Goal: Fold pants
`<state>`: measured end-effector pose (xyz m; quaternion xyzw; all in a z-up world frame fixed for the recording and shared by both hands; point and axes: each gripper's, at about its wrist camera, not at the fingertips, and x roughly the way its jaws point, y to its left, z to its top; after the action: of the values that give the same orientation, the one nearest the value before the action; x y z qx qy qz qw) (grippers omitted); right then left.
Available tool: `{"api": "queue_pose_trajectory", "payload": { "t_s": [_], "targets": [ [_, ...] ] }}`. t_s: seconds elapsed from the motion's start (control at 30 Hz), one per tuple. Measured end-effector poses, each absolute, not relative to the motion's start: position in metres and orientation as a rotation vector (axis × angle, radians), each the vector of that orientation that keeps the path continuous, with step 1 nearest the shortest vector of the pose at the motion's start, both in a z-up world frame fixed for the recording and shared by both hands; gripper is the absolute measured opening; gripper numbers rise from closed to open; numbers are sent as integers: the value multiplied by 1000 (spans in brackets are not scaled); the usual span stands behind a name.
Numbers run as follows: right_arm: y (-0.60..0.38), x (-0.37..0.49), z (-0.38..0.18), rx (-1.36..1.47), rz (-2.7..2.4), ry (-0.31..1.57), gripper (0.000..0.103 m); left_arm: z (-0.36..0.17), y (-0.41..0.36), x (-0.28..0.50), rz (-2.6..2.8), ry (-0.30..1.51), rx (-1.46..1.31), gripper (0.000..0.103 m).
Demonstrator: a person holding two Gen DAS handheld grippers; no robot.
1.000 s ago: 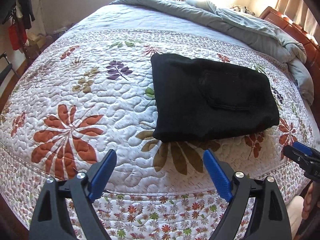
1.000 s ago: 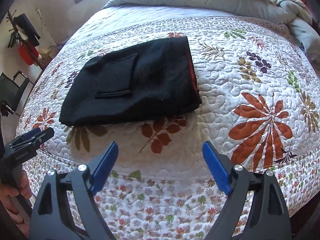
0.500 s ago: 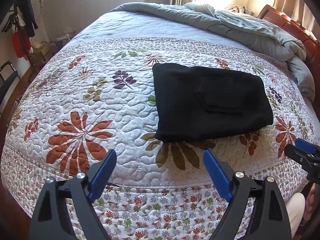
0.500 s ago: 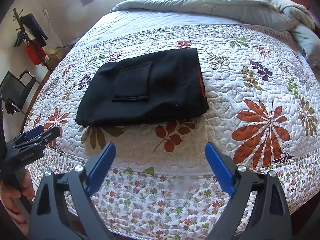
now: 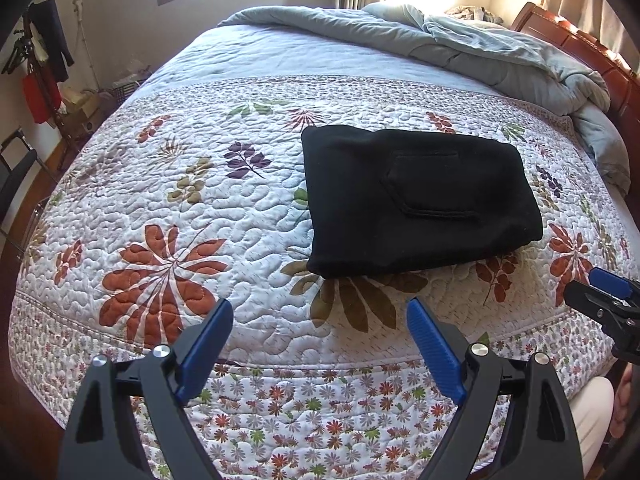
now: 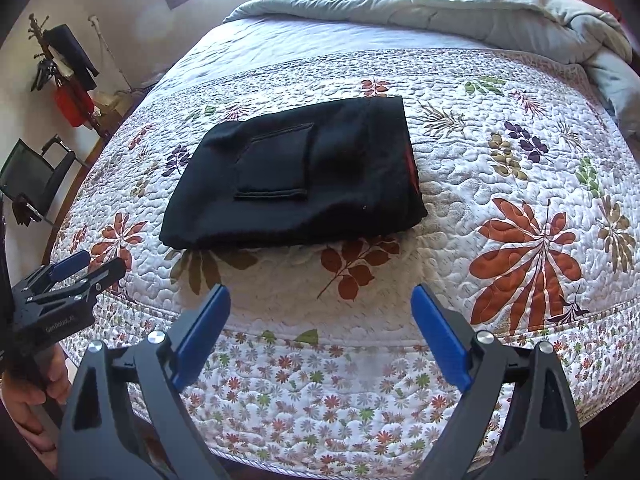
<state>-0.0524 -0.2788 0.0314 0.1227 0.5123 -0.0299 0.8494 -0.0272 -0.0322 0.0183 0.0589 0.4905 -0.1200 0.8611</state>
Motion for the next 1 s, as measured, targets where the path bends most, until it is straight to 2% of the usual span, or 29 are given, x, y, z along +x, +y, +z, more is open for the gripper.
{"api": "queue_pose_trajectory", "payload": {
  "t_s": [1.0],
  "targets": [
    [-283, -51, 18, 274, -72, 1116, 92, 13, -34, -27, -254, 1041, 128, 90]
  ]
}}
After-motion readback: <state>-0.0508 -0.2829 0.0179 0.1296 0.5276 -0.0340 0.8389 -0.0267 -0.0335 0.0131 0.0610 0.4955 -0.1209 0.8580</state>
